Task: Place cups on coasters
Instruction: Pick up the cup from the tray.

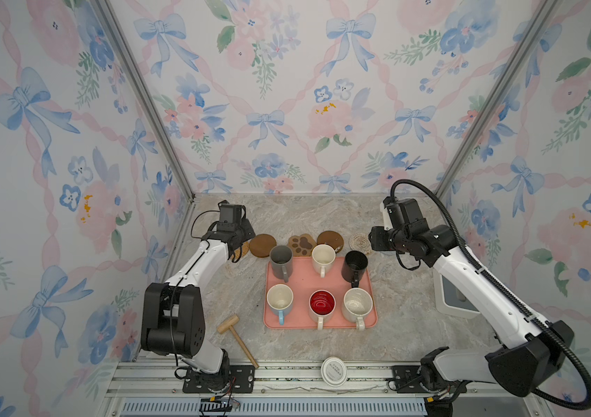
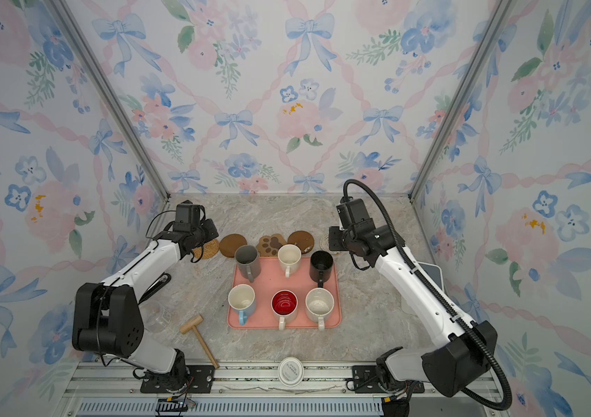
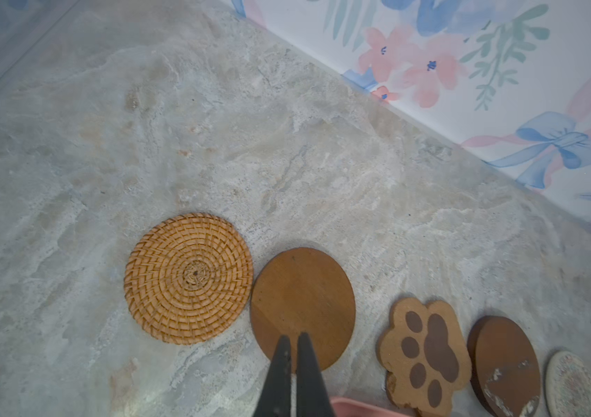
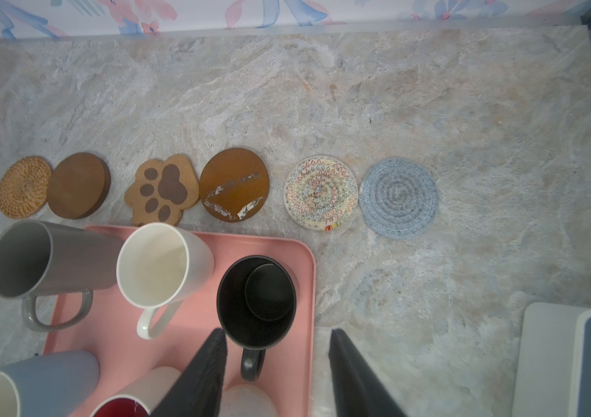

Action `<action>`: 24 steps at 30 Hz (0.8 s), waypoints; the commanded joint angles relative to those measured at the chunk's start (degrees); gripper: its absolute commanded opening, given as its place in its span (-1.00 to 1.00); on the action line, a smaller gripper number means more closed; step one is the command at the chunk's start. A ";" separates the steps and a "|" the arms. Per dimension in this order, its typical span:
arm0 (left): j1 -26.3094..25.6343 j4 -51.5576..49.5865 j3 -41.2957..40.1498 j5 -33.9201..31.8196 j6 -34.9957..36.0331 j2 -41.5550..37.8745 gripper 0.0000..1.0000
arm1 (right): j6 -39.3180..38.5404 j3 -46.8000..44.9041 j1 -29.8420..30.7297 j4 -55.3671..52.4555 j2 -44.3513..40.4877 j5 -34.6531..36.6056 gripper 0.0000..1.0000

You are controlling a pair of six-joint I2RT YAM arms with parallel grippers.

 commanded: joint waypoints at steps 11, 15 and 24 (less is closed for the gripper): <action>-12.98 -0.89 -6.91 -1.49 0.86 -16.78 -0.67 | 13.60 -13.11 20.30 -13.99 -13.42 10.78 0.25; -17.40 -0.85 -8.35 -2.91 0.89 -19.82 -0.36 | 20.54 -16.14 29.14 -15.76 -14.24 14.54 0.34; -22.47 -0.79 -9.94 -4.60 1.02 -19.65 -0.09 | 32.89 -23.89 40.43 -14.30 -10.68 15.44 0.49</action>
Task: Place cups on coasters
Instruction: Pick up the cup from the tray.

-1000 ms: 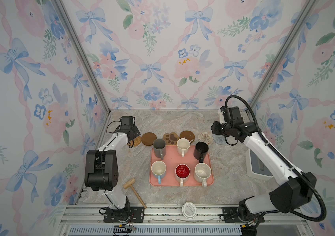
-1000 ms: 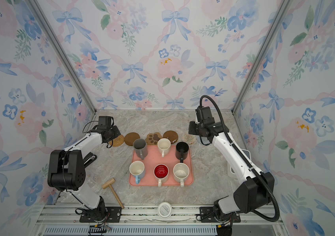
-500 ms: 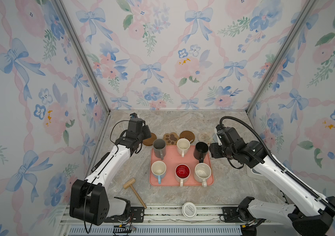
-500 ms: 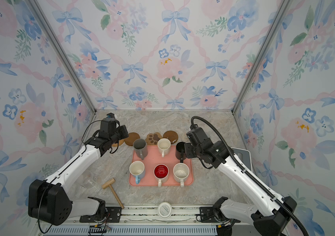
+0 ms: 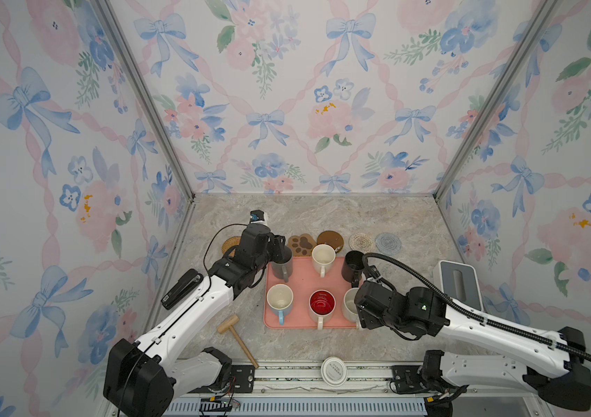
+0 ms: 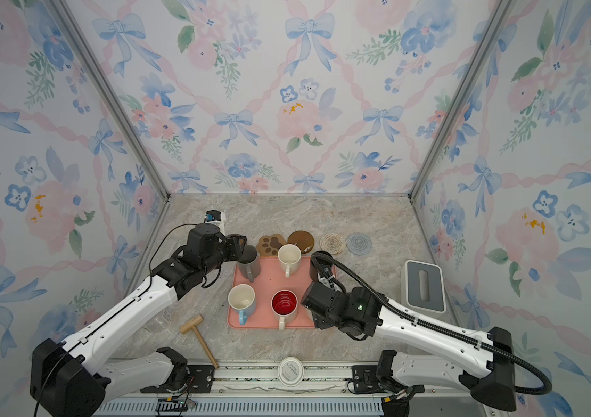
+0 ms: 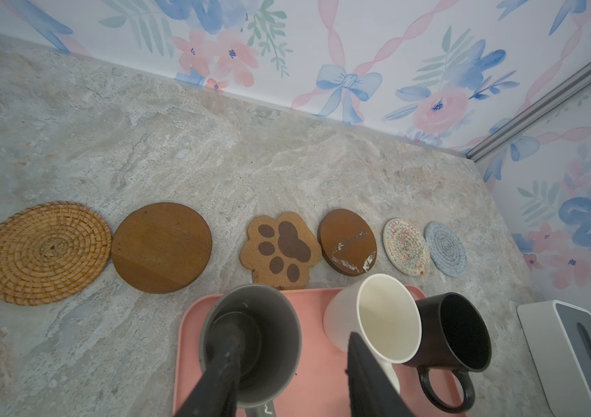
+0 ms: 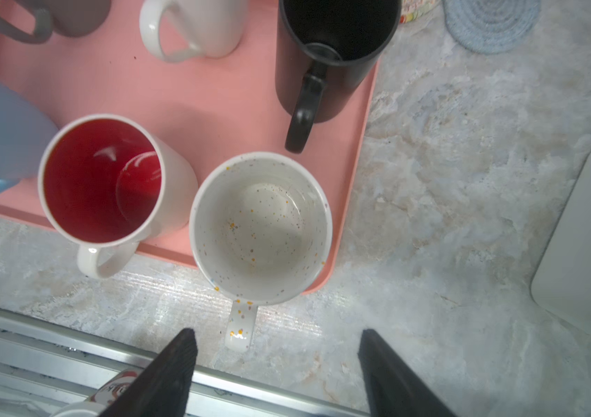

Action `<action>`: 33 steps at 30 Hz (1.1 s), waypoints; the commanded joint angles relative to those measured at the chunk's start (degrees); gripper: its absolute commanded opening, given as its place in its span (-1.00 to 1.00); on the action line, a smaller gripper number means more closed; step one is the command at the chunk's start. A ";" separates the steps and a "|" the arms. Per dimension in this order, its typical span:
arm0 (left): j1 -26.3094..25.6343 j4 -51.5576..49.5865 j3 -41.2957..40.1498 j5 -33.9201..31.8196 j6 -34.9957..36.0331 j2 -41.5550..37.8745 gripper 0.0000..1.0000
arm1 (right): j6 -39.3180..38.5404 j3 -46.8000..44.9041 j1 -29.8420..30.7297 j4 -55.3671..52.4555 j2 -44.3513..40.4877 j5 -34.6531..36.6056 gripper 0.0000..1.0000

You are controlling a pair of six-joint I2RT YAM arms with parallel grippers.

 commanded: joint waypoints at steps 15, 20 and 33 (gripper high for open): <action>-3.15 -0.74 -0.78 -2.73 0.20 0.27 -0.01 | 5.97 -7.13 2.53 9.60 5.18 -4.42 0.16; -3.31 -0.71 -0.85 -2.59 0.11 0.90 0.00 | 6.03 -8.16 1.76 10.13 5.52 -6.82 0.15; -3.49 -0.72 -1.14 -3.06 -0.54 1.69 0.00 | 6.72 -9.45 -2.20 12.78 9.29 -8.73 -0.06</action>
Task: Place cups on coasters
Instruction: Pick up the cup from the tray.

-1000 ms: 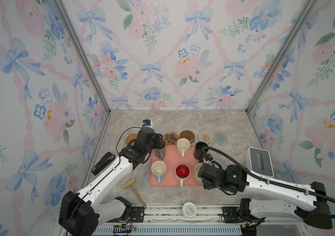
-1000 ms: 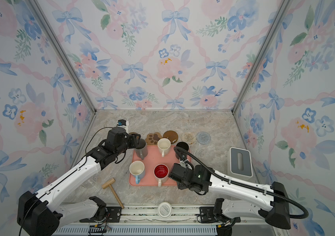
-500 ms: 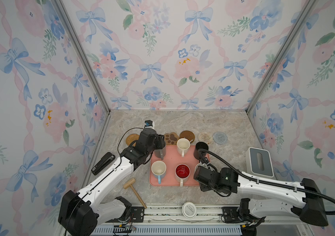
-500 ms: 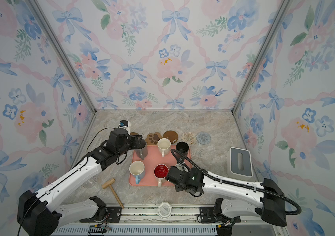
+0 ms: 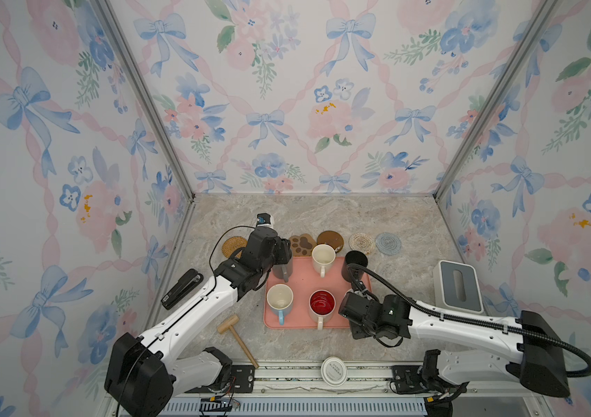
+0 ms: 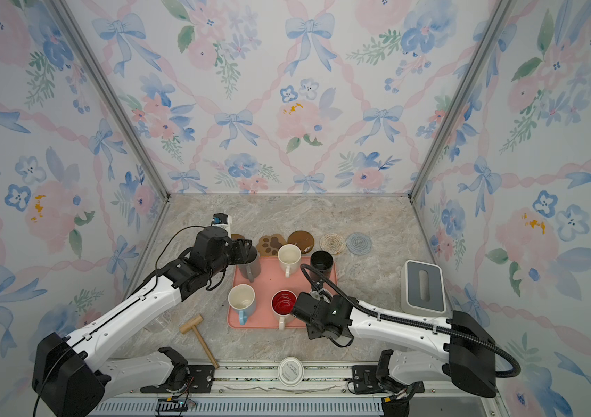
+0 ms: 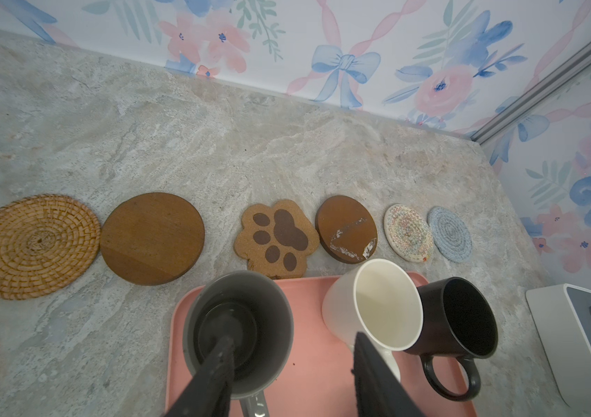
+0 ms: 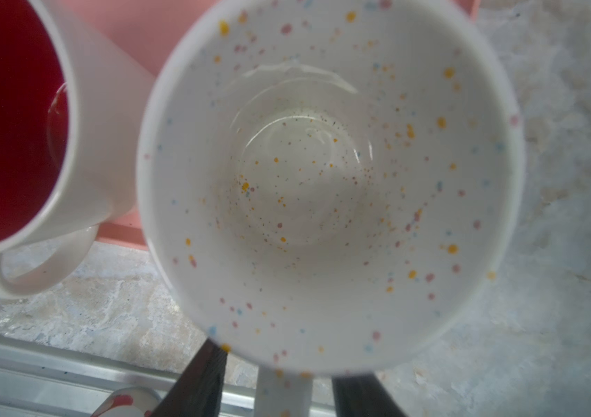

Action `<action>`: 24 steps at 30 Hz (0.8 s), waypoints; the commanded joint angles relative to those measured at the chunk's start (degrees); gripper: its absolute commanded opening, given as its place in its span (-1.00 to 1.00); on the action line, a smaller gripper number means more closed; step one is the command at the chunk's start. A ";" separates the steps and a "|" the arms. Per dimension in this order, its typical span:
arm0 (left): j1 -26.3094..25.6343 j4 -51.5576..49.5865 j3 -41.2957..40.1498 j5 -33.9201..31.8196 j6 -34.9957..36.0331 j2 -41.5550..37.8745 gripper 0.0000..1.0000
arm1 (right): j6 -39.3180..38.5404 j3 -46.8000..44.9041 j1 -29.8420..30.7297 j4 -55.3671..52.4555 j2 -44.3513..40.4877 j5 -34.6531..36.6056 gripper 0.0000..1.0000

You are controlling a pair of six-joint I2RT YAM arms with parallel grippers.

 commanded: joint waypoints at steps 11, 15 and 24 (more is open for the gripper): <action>-0.29 -0.74 -0.99 -1.05 -0.11 0.42 0.00 | 0.86 -1.15 -2.77 2.46 2.60 -0.24 -0.48; -0.29 -0.75 -1.16 -1.23 -0.10 0.44 0.00 | 0.95 -0.72 -2.76 1.64 3.53 -0.20 -0.71; -0.29 -0.72 -1.38 -1.44 -0.27 0.26 0.00 | 2.75 2.81 -1.55 -8.35 1.26 6.12 -1.00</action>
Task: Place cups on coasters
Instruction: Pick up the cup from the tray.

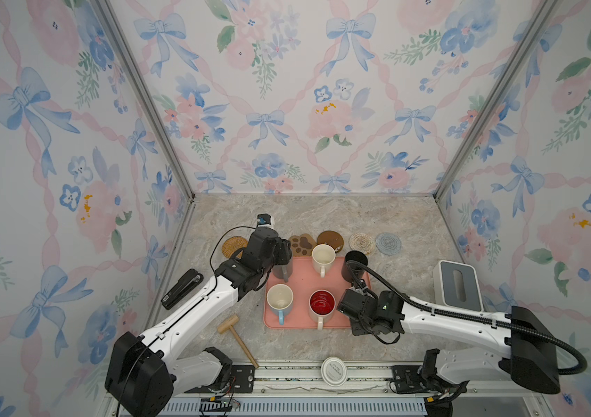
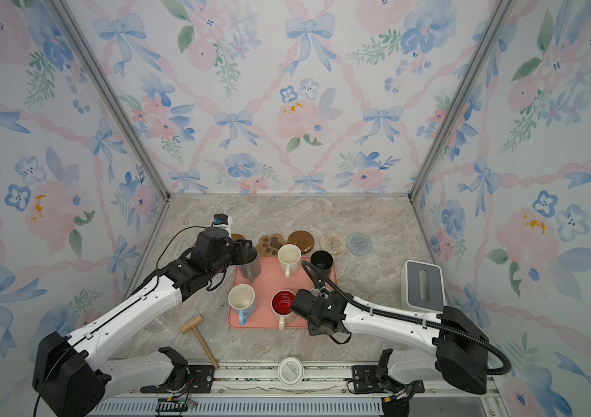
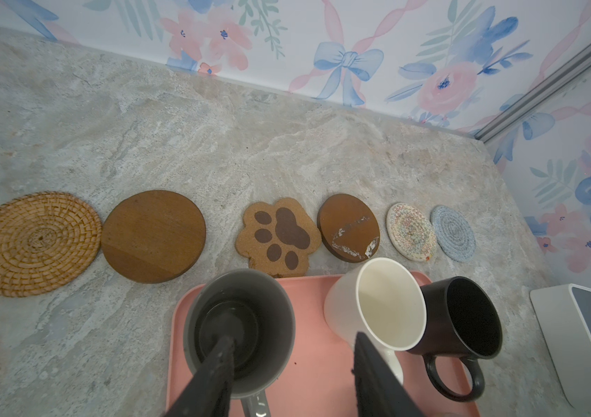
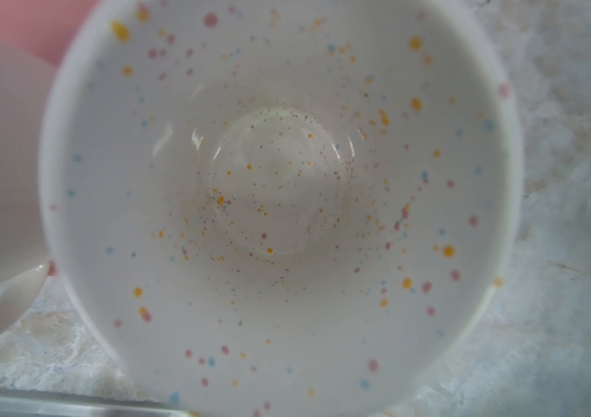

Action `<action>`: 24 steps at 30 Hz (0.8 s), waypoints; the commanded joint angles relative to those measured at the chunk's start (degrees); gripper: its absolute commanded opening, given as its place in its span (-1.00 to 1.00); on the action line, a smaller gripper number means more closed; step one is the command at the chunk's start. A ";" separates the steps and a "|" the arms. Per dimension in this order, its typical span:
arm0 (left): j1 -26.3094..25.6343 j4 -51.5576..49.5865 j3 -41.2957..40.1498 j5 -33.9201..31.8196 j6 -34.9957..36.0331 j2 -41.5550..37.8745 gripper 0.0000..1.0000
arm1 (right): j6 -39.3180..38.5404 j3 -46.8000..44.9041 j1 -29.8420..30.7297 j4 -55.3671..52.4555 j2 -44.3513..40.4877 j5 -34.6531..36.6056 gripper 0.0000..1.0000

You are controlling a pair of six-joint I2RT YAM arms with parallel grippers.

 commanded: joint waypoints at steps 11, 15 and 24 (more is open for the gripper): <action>-0.27 -0.68 -0.97 -1.10 -0.25 0.48 0.00 | 2.14 2.81 0.70 -11.23 -11.89 8.44 -1.00; -0.25 -0.71 -0.76 -1.10 -0.21 0.40 0.00 | 0.36 3.47 -2.22 -12.72 -14.74 8.99 -1.00; -0.25 -0.73 -1.07 -1.75 0.28 -0.29 0.01 | -11.02 6.87 -16.93 -9.17 -16.18 7.63 -1.00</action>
